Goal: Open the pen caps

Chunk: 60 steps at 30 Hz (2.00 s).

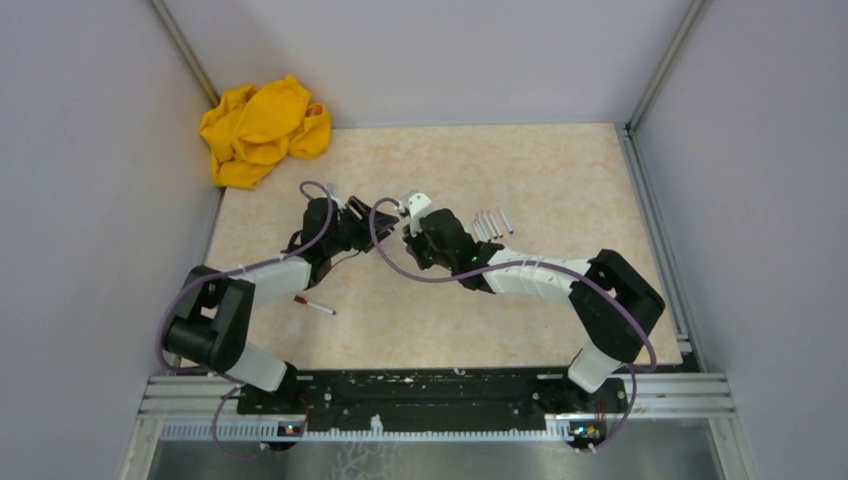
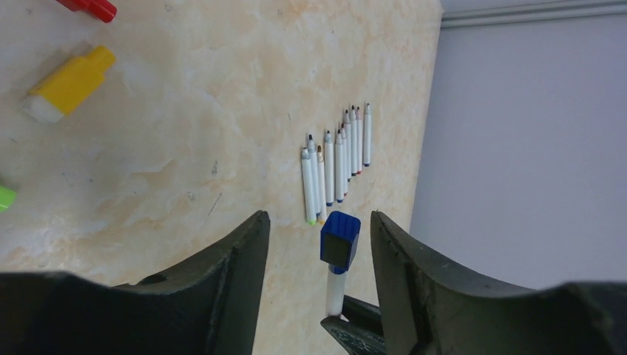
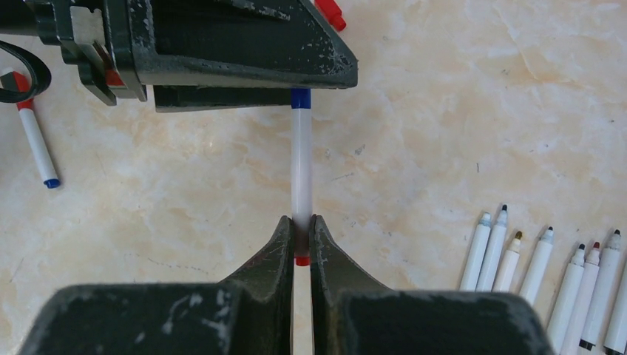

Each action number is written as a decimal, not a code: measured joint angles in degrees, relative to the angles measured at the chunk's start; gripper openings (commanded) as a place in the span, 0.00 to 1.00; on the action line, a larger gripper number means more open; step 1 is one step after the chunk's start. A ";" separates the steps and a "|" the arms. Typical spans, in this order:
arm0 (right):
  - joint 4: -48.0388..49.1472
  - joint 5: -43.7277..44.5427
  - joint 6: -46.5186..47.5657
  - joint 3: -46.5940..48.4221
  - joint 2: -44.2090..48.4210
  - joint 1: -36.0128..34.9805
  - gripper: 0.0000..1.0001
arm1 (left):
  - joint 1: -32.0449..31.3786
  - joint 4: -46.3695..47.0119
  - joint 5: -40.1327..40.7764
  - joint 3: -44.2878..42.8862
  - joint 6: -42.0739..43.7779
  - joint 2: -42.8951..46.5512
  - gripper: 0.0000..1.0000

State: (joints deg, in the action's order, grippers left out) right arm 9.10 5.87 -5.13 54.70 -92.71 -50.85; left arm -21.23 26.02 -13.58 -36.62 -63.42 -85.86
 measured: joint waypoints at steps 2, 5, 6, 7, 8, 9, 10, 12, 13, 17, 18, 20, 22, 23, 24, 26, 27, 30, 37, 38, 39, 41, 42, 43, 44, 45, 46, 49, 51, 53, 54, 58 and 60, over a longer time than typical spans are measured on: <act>0.07 -0.02 -0.11 -0.09 0.11 0.11 0.00 | -0.33 0.59 -0.02 -0.04 -0.26 -0.72 0.49; 0.33 -0.22 -0.48 -0.72 0.52 0.24 0.00 | -0.57 1.44 -0.02 -0.07 -0.46 -0.83 0.43; 0.24 -0.33 -0.52 -0.81 0.63 0.28 0.00 | -0.59 1.77 0.00 -0.07 -0.50 -0.85 0.41; 0.24 -0.39 -0.57 -0.83 0.68 0.37 0.00 | -0.61 2.12 -0.02 -0.09 -0.63 -0.92 0.39; 0.31 -0.46 -0.66 -0.83 0.72 0.44 0.00 | -0.63 2.38 -0.02 -0.09 -0.74 -0.96 0.37; 0.33 -0.55 -0.70 -0.83 0.74 0.50 0.00 | -0.66 2.56 -0.02 -0.11 -0.92 -1.03 0.34; 0.35 -0.59 -0.72 -0.83 0.74 0.52 0.00 | -0.70 2.67 -0.02 -0.11 -1.01 -1.07 0.31; 0.50 -0.76 -0.83 -1.14 0.76 0.61 0.00 | -0.81 2.86 -0.02 -0.11 -1.14 -1.25 0.25; 0.68 -0.85 -0.94 -1.36 0.76 0.68 0.00 | -0.83 2.95 -0.04 -0.11 -1.25 -1.33 0.23; 0.79 -1.01 -1.01 -1.46 0.76 0.83 0.00 | -0.92 3.32 -0.17 -0.09 -1.20 -1.53 0.18; 0.79 -1.01 -1.01 -1.46 0.79 0.83 0.00 | -0.92 3.43 -0.20 -0.11 -1.22 -1.53 0.15; 0.79 -1.03 -1.01 -1.46 0.79 0.90 0.00 | -0.92 3.52 -0.20 -0.11 -1.20 -1.53 0.04; 0.79 -1.05 -1.03 -1.46 0.79 0.94 0.00 | -0.92 3.54 -0.20 -0.11 -1.07 -1.53 0.00; 0.79 -1.05 -1.05 -1.46 0.79 0.94 0.00 | -0.92 3.56 -0.20 -0.11 -1.03 -1.53 0.00; 0.79 -1.07 -1.05 -1.46 0.79 0.98 0.00 | -0.92 3.56 -0.22 -0.11 -0.94 -1.53 0.00; 0.76 -1.20 -1.05 -1.46 0.79 1.03 0.09 | -0.92 3.61 -0.31 -0.11 -0.74 -1.53 0.00; 0.74 -1.31 -1.03 -1.46 0.79 1.03 0.16 | -0.96 3.61 -0.37 -0.11 -0.57 -1.53 0.00; 0.57 -1.73 -0.96 -1.42 0.79 1.05 0.26 | -1.16 3.74 -0.66 -0.11 0.00 -1.55 0.00; -0.70 -2.36 -0.57 1.31 0.46 1.14 0.28 | -2.34 4.04 -2.51 -0.15 0.26 -2.34 0.00; -0.70 -2.40 -0.48 1.99 0.26 1.16 0.28 | -2.49 4.04 -2.67 -0.17 0.26 -2.49 0.00; -0.70 -2.49 -0.46 2.62 0.04 1.16 0.28 | -2.56 4.04 -2.93 -0.22 0.26 -2.62 0.00; -0.63 -2.54 -0.42 3.65 -0.48 1.16 0.28 | -2.67 4.02 -3.19 -0.22 0.26 -2.67 0.00; -0.57 -2.58 -0.42 4.13 -0.85 1.16 0.27 | -2.71 4.04 -3.37 -0.22 0.26 -2.67 0.00; -0.59 -2.62 -0.39 4.59 -1.33 1.18 0.28 | -2.78 4.04 -3.50 -0.22 0.26 -2.67 0.00; -0.57 -2.69 -0.39 4.96 -1.90 1.20 0.28 | -2.80 4.04 -3.58 -0.22 0.26 -2.67 0.00; -0.55 -2.73 -0.39 5.11 -2.38 1.25 0.27 | -2.80 4.04 -3.65 -0.22 0.24 -2.67 0.00; -0.59 -2.75 -0.39 5.14 -2.75 1.27 0.28 | -2.82 4.07 -3.67 -0.22 0.26 -2.64 0.00; -1.11 -2.97 -0.39 5.14 -3.65 1.53 0.27 | -2.82 4.04 -3.67 -0.24 0.26 -2.64 0.00; -1.22 -2.97 -0.39 5.14 -3.72 1.70 0.27 | -2.84 4.04 -3.65 -0.26 0.26 -2.62 0.00; -1.18 -2.97 -0.39 5.14 -3.72 1.88 0.25 | -2.84 4.02 -3.65 -0.33 0.26 -2.62 0.00; -1.20 -2.97 -0.39 5.14 -3.72 1.92 0.21 | -2.84 4.02 -3.65 -0.37 0.26 -2.62 0.00; -1.20 -3.23 -0.15 5.14 -3.74 2.29 0.07 | -2.84 4.00 -3.61 -0.63 0.26 -2.43 0.00; -1.05 -3.39 -0.15 5.14 -3.80 2.40 0.00 | -2.84 3.98 -3.54 -0.81 0.26 -2.38 0.00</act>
State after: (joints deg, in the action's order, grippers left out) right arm 8.05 2.48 -5.28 59.83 -96.51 -48.45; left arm -24.08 30.00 -17.12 -37.43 -63.16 -88.25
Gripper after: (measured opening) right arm 0.103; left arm 0.256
